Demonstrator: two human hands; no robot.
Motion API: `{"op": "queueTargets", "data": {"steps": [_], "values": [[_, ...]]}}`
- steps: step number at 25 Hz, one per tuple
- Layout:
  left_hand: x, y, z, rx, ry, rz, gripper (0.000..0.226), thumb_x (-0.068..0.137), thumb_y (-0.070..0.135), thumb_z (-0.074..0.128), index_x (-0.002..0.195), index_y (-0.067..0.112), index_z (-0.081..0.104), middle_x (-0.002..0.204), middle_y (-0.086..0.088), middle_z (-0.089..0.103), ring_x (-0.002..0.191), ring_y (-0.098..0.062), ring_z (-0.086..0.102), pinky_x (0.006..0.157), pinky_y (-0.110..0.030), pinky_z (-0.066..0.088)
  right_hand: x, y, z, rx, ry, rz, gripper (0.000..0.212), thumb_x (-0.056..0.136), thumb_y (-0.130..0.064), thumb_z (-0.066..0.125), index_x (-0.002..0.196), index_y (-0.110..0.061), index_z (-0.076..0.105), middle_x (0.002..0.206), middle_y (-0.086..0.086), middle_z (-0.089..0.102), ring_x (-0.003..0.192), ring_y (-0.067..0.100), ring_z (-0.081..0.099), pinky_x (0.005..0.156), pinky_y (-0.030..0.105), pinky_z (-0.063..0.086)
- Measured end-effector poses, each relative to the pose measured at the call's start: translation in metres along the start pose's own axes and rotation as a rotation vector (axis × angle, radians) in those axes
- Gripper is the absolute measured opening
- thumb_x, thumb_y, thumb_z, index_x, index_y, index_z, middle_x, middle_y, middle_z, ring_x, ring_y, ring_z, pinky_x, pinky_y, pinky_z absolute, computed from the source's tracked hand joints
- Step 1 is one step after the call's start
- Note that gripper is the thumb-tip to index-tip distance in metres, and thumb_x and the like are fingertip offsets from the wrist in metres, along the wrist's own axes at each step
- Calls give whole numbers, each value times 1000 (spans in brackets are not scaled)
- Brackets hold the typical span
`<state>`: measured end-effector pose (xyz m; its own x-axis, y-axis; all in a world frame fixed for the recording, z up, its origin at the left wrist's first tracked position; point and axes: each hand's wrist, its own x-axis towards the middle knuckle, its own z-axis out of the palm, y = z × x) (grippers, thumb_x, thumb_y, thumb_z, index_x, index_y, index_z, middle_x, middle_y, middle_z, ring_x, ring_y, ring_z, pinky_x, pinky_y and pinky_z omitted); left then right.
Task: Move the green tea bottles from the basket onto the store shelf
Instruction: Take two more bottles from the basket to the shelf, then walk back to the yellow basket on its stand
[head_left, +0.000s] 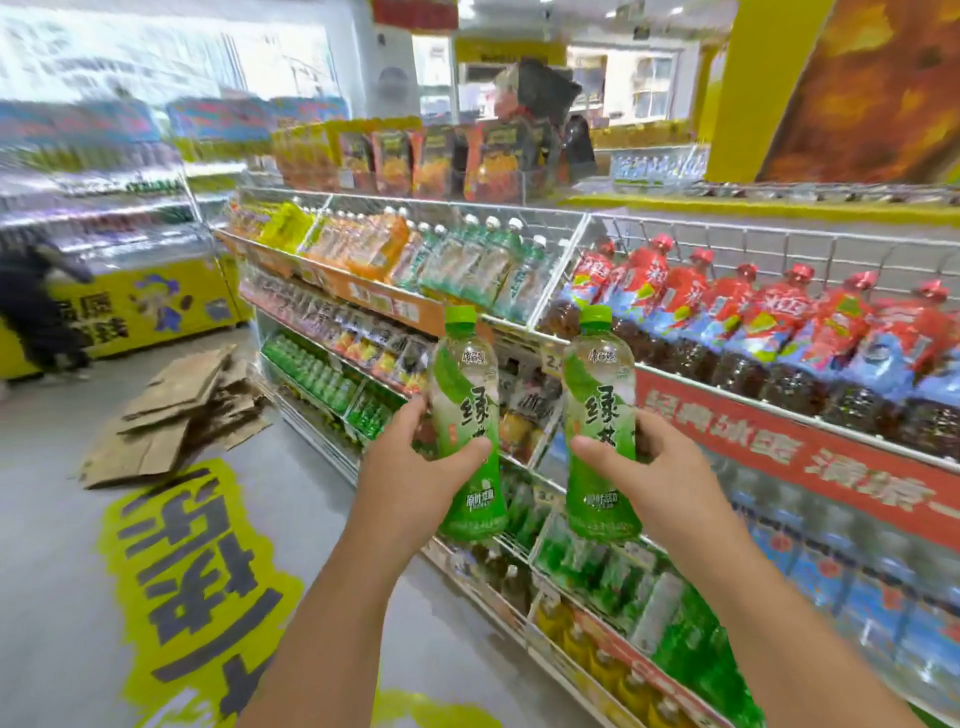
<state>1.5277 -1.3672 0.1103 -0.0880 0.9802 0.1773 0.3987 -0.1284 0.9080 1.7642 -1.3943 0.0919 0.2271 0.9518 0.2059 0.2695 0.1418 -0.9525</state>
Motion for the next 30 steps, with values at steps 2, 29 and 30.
{"op": "queueTargets", "data": {"steps": [2, 29, 30], "values": [[25, -10, -11, -15, 48, -16, 102, 53, 72, 74, 145, 35, 50, 125, 16, 65, 114, -10, 64, 99, -45, 55, 24, -1, 24, -9, -35, -4, 59, 63, -69, 78, 111, -36, 70, 101, -18, 77, 92, 4, 74, 86, 45, 61], [407, -174, -111, -15, -364, 123, 55, 72, 60, 79, 117, 68, 49, 85, 59, 46, 79, 32, 49, 65, -14, 36, 250, 30, 303, -127, 358, 235, 96, 66, -71, 82, 148, -37, 46, 152, -15, 50, 139, 16, 48, 109, 42, 43], [416, -180, -107, -15, -372, 103, 54, 71, 61, 79, 112, 72, 47, 86, 57, 46, 80, 25, 50, 67, -15, 36, 259, 36, 308, -133, 356, 243, 100, 65, -72, 81, 151, -36, 44, 155, -13, 47, 140, 16, 46, 109, 42, 42]]}}
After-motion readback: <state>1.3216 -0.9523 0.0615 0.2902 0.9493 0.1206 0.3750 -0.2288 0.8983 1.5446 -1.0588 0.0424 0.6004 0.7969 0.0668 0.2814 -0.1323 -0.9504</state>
